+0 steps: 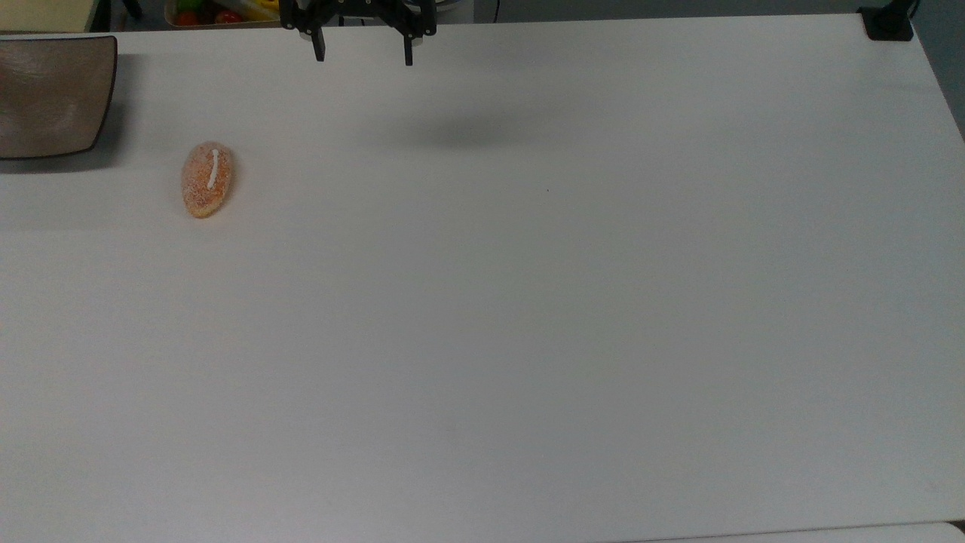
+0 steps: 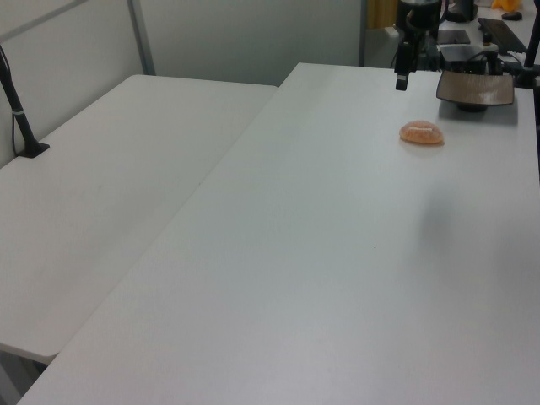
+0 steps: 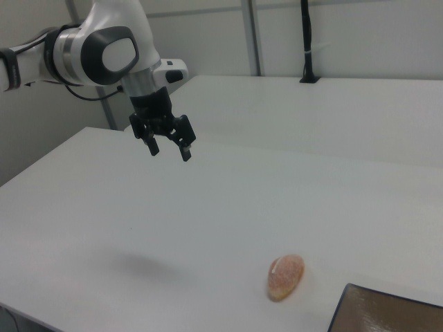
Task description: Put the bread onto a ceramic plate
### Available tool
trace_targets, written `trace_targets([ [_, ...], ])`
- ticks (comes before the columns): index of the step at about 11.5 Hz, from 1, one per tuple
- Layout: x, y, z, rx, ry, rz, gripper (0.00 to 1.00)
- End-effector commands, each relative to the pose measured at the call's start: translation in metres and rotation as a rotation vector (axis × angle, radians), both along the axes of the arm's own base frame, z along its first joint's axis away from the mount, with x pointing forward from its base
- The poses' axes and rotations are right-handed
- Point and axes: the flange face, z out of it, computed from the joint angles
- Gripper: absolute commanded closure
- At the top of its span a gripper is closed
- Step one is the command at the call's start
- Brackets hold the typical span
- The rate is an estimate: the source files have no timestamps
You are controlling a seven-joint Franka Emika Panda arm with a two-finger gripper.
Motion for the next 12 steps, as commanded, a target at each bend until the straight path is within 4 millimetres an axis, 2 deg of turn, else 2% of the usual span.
trace_targets([
  [1, -0.005, -0.003, 0.000, -0.017, 0.034, -0.023, 0.00],
  [10, -0.004, -0.007, 0.002, -0.016, 0.026, -0.028, 0.00],
  [12, -0.002, -0.015, 0.003, -0.018, 0.017, -0.040, 0.00],
])
